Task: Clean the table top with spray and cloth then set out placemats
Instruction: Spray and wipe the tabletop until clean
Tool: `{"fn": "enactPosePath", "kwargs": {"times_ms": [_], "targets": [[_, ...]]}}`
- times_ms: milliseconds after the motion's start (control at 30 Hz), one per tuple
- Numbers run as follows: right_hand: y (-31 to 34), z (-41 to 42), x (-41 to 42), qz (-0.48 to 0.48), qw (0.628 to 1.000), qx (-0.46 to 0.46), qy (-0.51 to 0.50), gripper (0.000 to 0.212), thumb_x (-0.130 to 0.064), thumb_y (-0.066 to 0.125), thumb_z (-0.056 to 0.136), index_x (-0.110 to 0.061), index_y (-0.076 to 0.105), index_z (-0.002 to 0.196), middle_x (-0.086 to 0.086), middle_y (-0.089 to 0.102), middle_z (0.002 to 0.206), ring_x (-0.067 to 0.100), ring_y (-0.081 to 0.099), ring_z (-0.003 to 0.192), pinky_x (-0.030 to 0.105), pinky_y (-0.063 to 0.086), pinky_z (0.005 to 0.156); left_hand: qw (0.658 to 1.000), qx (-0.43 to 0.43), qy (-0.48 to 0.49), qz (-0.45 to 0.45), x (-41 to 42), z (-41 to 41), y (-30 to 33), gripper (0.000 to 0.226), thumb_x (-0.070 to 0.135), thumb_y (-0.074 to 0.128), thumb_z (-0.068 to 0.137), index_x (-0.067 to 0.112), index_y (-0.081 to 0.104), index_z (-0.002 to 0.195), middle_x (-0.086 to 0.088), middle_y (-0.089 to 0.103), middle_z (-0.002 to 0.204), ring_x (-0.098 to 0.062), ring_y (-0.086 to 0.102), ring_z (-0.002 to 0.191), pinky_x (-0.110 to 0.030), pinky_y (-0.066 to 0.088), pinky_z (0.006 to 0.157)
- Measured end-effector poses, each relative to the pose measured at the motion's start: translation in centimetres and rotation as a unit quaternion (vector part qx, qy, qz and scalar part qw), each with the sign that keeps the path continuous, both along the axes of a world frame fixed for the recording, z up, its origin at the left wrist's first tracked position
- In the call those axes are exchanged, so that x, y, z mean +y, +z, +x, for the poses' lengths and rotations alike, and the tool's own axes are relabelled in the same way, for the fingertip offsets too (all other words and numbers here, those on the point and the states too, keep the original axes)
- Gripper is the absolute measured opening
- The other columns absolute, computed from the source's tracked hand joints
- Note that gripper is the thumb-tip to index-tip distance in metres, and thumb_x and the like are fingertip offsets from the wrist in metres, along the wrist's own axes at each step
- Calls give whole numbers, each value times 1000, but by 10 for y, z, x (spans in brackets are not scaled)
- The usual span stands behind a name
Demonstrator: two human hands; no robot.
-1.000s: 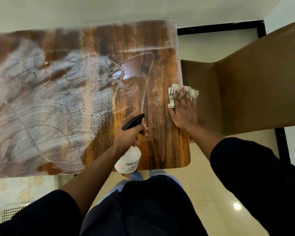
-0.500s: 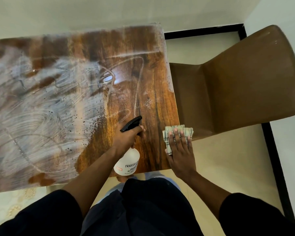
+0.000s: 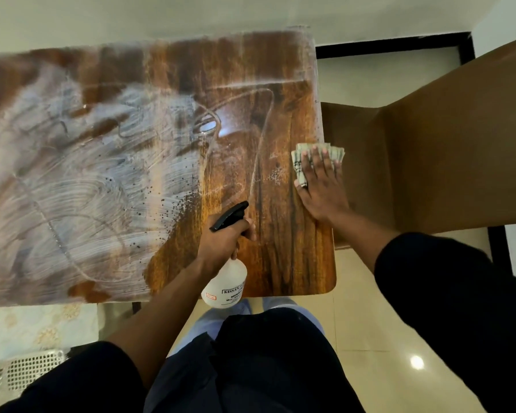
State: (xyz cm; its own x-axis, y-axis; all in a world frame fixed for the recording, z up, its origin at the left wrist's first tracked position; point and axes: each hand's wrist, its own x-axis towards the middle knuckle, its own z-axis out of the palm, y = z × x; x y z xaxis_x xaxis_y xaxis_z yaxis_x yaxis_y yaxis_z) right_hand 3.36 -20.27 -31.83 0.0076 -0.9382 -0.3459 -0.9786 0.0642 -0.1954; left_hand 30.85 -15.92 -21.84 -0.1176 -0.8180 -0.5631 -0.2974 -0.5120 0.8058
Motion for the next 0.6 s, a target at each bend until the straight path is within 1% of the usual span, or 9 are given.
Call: {"fn": "enactPosePath", "kwargs": {"times_ms": [100,200,267,333,367,400,467,500,600], "targets": [[0,3,-11,12,1000,14,-10,77,-57,22,108,-24,-21,163,6,-28,169,26,-27,156,50,-11,128,1000,-3,6,0,3,5,-1,21,10,63,105,-1,76,94,-18,77,79,-21,48,40,-27,41,39],[6,16,1,16,999,19,-20,78,-52,27,108,-21,-18,164,6,-26,170,27,-27,156,52,-10,128,1000,3,11,2,4,7,-2,21,10,63,105,-2,77,94,-18,76,79,-25,49,42,-28,42,39],[12,29,23,17,1000,4,-14,78,-49,29,108,-19,-15,165,7,-23,171,28,-25,157,53,-9,128,1000,12,5,1,4,8,-2,21,10,63,105,-1,77,94,-19,76,80,-23,48,41,-28,42,40],[15,45,58,1,1000,-4,20,77,-50,28,108,-17,-12,165,10,-18,172,28,-20,158,53,-7,128,1000,23,-3,-3,4,7,-1,20,9,63,105,6,77,91,-20,76,80,-22,46,39,-28,41,40],[15,53,78,-5,999,-10,39,76,-51,26,108,-17,-9,166,11,-13,173,28,-16,159,53,-6,128,1000,29,-4,-4,4,7,0,19,9,64,105,11,78,92,-21,76,80,-23,46,39,-29,41,40],[15,61,100,-12,998,-16,55,75,-53,24,107,-16,-5,166,11,-7,173,28,-12,160,54,-5,129,999,36,-5,-4,3,8,0,18,8,64,105,11,78,93,-21,77,81,-23,46,39,-29,41,41],[10,77,142,-19,997,-15,73,74,-51,29,106,-17,5,167,10,7,174,27,-5,161,54,1,129,999,43,-13,-1,2,10,0,19,8,64,104,1,77,93,-22,77,82,-21,47,38,-29,42,41],[7,85,160,-11,997,-9,73,74,-50,32,105,-17,8,167,9,11,174,26,-4,161,54,3,129,999,40,-20,3,1,12,0,20,9,65,104,-3,76,92,-21,77,82,-20,48,39,-29,43,42],[3,101,187,12,999,-2,43,72,-50,33,107,-18,10,167,7,11,174,25,-2,161,54,5,129,999,28,-30,13,-3,20,2,22,11,65,104,-4,76,93,-20,78,81,-17,50,39,-28,43,43]]}}
